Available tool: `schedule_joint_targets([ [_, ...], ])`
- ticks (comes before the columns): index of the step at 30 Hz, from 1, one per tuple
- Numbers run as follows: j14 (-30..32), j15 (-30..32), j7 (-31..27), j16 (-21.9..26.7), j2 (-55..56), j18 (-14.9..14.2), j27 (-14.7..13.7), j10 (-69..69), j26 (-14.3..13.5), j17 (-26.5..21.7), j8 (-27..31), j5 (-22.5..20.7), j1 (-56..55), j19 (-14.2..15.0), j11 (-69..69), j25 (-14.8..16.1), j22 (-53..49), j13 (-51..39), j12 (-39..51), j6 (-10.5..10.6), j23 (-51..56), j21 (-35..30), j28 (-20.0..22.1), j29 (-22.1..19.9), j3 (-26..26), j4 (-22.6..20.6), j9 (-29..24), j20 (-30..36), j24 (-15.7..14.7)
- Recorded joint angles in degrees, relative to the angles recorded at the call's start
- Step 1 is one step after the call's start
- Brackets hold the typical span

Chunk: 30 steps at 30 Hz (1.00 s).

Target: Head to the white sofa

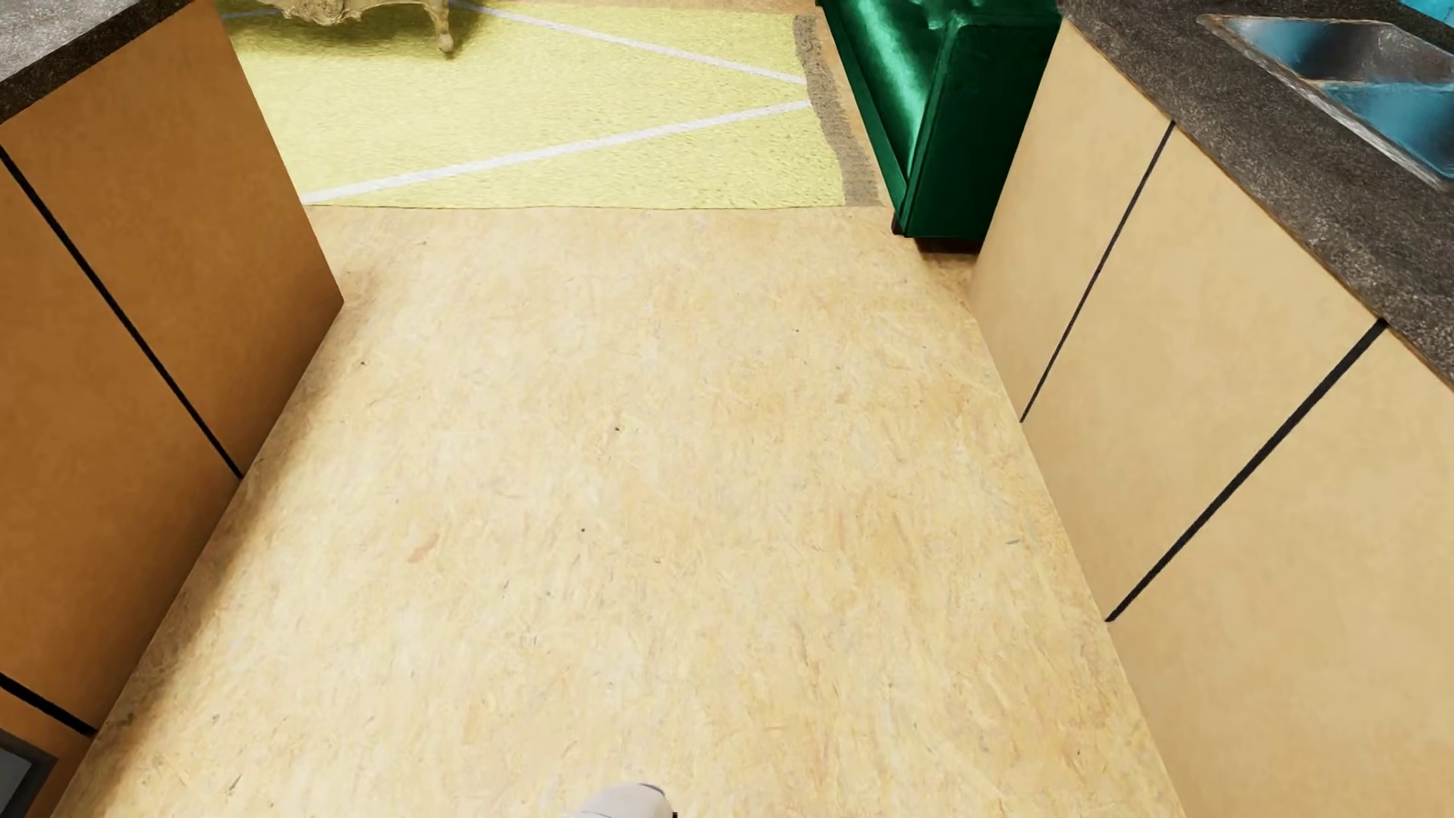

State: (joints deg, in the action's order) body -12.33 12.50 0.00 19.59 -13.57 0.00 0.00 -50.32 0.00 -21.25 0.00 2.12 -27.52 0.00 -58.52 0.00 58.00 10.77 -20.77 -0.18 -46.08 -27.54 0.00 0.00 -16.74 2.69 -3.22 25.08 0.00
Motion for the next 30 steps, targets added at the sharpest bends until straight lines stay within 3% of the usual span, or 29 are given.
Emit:
schedule_joint_targets([
  [1,-2.4,-0.7,0.0,-0.2,6.4,0.0,0.0,1.4,0.0,0.2,0.0,0.1,5.0,0.0,-12.2,0.0,-1.5,0.5,0.1,-0.3,-1.6,-1.9,0.0,0.0,1.8,-3.1,-1.1,-0.9,0.0],
  [3,-3.7,-7.8,0.0,-0.1,18.6,0.0,0.0,7.2,0.0,1.4,0.0,-3.9,16.3,0.0,-20.6,0.0,-5.4,2.0,1.2,2.0,-3.7,-3.4,0.0,0.0,8.5,-3.8,-2.1,-0.9,0.0],
  [6,-4.8,-0.2,0.0,1.0,32.6,0.0,0.0,17.3,0.0,1.6,0.0,-7.2,32.1,0.0,3.9,0.0,-13.6,5.9,2.8,4.7,-5.9,-6.5,0.0,0.0,17.3,-2.8,-2.2,-2.7,0.0],
  [7,-6.2,-0.6,0.0,1.3,34.7,0.0,0.0,19.5,0.0,1.4,0.0,-7.1,37.1,0.0,15.5,0.0,-15.7,7.2,3.7,5.4,-6.1,-6.7,0.0,0.0,20.0,-1.9,-2.3,-3.3,0.0],
  [8,-8.0,-7.7,0.0,1.9,37.5,0.0,0.0,20.6,0.0,1.4,0.0,-6.1,40.1,0.0,25.1,0.0,-17.3,7.9,5.2,4.9,-6.1,-7.0,0.0,0.0,21.6,-2.1,-1.7,-4.1,0.0],
  [10,-9.8,-29.3,0.0,2.5,41.4,0.0,0.0,19.4,0.0,1.0,0.0,-3.6,44.6,0.0,31.8,0.0,-18.6,8.9,7.8,4.7,-5.9,-8.2,0.0,0.0,24.7,-1.0,-1.0,-6.1,0.0],
  [11,-8.0,-27.5,0.0,2.4,42.8,0.0,0.0,18.1,0.0,0.6,0.0,-3.0,46.9,0.0,31.4,0.0,-18.1,9.6,8.4,5.2,-5.8,-8.7,0.0,0.0,26.2,0.4,-1.2,-7.1,0.0],
  [12,-3.1,-17.1,0.0,2.0,44.3,0.0,0.0,15.4,0.0,0.5,0.0,-3.7,48.6,0.0,29.2,0.0,-17.0,10.1,8.2,6.1,-6.2,-8.9,0.0,0.0,27.1,2.3,-1.1,-8.1,0.0],
  [13,5.0,-5.6,0.0,1.5,45.8,0.0,0.0,9.7,0.0,0.5,0.0,-5.9,47.7,0.0,24.6,0.0,-15.7,10.3,7.2,7.6,-6.9,-9.0,0.0,0.0,26.8,4.6,-0.3,-8.7,0.0],
  [14,14.1,0.5,0.0,1.0,45.7,0.0,0.0,0.4,0.0,0.5,0.0,-8.5,44.1,0.0,20.3,0.0,-13.2,10.1,6.2,9.4,-8.1,-8.6,0.0,0.0,25.6,6.3,0.2,-7.6,0.0],
  [15,18.4,0.7,0.0,1.0,43.8,0.0,0.0,-11.3,0.0,0.2,0.0,-10.9,38.2,0.0,17.4,0.0,-10.9,9.2,5.2,10.6,-9.3,-7.5,0.0,0.0,23.9,7.1,0.4,-5.5,0.0],
  [16,14.8,-1.5,0.0,1.1,40.1,0.0,0.0,-22.4,0.0,0.2,0.0,-13.3,31.2,0.0,17.3,0.0,-10.6,8.0,4.0,11.5,-9.6,-5.5,0.0,0.0,21.7,7.5,-0.1,-4.5,0.0],
  [18,1.0,-9.3,0.0,1.6,27.3,0.0,0.0,-31.7,0.0,-0.4,0.0,-14.4,19.2,0.0,23.0,0.0,-9.8,4.9,1.9,10.8,-8.2,-3.9,0.0,0.0,14.9,5.0,-1.3,-1.6,0.0],
  [20,-1.7,-18.1,0.0,2.3,13.8,0.0,0.0,-23.0,0.0,-2.2,0.0,-12.9,10.4,0.0,30.2,0.0,-7.4,3.5,-1.0,9.0,-1.3,-2.4,0.0,0.0,7.4,2.3,-2.2,-0.8,0.0],
  [23,1.1,-34.3,0.0,3.6,-0.8,0.0,0.0,6.6,0.0,-3.7,0.0,-10.2,1.8,0.0,34.5,0.0,-3.7,-0.1,-4.7,8.0,7.1,1.8,0.0,0.0,0.0,3.3,-0.7,-0.7,0.0],
  [24,4.5,-36.6,0.0,3.8,-3.3,0.0,0.0,16.7,0.0,-4.0,0.0,-10.0,0.7,0.0,34.0,0.0,-2.2,-1.8,-5.5,8.4,8.9,3.0,0.0,0.0,-1.4,4.1,0.3,-0.6,0.0],
  [25,18.3,-36.7,0.0,3.8,-5.2,0.0,0.0,29.4,0.0,-4.1,0.0,-9.8,-0.3,0.0,34.3,0.0,-0.7,-3.1,-6.2,8.7,10.2,4.4,0.0,0.0,-1.9,4.3,1.2,-0.4,0.0],
  [26,22.8,-34.0,0.0,3.8,-6.9,0.0,0.0,32.4,0.0,-4.0,0.0,-9.4,-2.0,0.0,34.2,0.0,0.8,-3.8,-6.7,9.0,10.9,5.5,0.0,0.0,-1.7,4.1,1.6,-0.3,0.0],
  [27,4.5,-28.4,0.0,3.8,-8.5,0.0,0.0,16.7,0.0,-3.6,0.0,-8.2,-3.4,0.0,31.4,0.0,2.5,-3.3,-6.9,9.0,10.8,6.7,0.0,0.0,-1.2,3.0,1.1,0.3,0.0],
  [28,-1.3,-20.6,0.0,3.7,-7.7,0.0,0.0,9.5,0.0,-2.6,0.0,-6.2,-4.7,0.0,24.1,0.0,3.7,-2.2,-6.8,8.6,9.0,7.5,0.0,0.0,-0.5,1.8,1.0,0.4,0.0],
  [29,-1.6,-13.2,0.0,3.5,-4.1,0.0,0.0,2.8,0.0,-1.6,0.0,-3.9,-4.9,0.0,12.4,0.0,4.4,-1.1,-6.1,8.0,5.3,7.4,0.0,0.0,0.5,-0.1,0.6,0.0,0.0],
  [30,-4.0,-10.0,0.0,3.3,1.1,0.0,0.0,-0.7,0.0,-1.2,0.0,-2.7,-2.1,0.0,-2.5,0.0,4.3,-0.2,-4.5,8.1,0.9,6.1,0.0,0.0,1.7,-2.9,-0.6,1.2,0.0],
])
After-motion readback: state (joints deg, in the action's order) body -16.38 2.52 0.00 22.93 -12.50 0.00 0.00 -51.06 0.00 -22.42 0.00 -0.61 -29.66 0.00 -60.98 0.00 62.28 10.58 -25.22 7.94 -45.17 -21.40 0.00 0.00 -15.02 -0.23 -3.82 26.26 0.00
